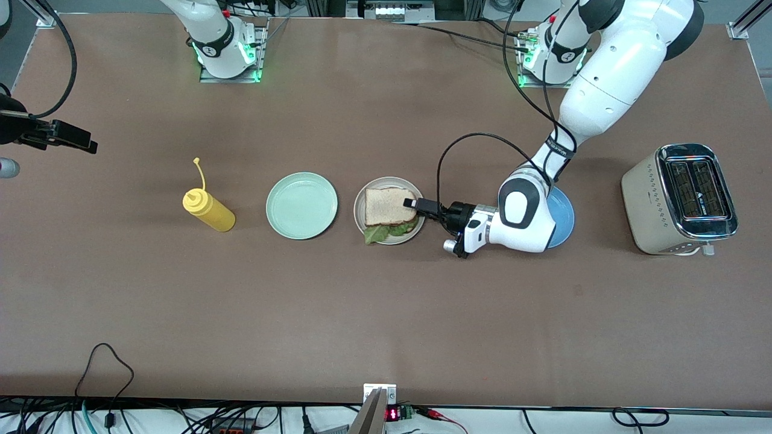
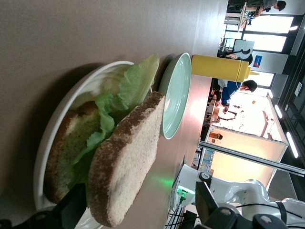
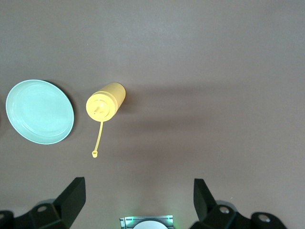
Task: Make sandwich in beige plate with both arms
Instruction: 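Lower the bread slice onto the lettuce on the beige plate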
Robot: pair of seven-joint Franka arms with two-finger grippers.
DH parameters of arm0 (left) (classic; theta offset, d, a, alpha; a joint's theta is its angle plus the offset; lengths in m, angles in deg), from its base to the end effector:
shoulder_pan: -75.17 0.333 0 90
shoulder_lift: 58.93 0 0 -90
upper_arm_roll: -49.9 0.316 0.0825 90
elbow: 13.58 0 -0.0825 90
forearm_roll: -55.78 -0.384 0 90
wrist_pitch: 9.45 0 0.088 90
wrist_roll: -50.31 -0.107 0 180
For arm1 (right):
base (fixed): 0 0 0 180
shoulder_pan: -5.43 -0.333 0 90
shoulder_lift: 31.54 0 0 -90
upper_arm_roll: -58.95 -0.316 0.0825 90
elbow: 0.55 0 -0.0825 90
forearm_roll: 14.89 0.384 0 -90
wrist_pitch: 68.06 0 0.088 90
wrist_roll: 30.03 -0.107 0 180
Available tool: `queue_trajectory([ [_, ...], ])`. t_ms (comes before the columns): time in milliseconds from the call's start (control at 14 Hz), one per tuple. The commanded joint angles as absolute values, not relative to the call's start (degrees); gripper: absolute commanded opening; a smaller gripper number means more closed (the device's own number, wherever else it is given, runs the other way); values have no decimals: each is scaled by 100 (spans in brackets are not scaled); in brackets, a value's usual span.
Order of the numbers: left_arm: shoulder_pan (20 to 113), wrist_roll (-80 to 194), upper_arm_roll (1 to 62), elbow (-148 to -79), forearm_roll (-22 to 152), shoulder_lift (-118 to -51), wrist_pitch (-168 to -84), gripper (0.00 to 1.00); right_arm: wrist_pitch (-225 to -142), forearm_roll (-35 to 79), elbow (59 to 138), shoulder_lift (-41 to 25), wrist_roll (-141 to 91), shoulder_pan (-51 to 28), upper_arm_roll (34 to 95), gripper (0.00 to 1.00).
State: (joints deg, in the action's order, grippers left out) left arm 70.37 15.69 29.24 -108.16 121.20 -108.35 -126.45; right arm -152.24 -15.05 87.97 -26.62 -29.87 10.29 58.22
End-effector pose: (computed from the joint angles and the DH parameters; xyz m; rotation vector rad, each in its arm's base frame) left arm 0.5819 -0.3074 0.1401 1.9378 -0.1334 -0.3608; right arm 0.5657 -0.0415 0.5803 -3.1251 0.1083 0.2532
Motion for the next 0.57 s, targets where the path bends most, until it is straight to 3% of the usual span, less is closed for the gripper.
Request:
queue_trajectory([
  [0,7069,1375,2942,-10789,12214,-10867,-12679,100,-15208,-1427,8743,-2661,-3012,1044,5807,100],
  [502,7087,1269,3408,-10885,11952,-10385,-12635,100,-15217,-1427,8743,-2661,-3012,1035,5807,100],
])
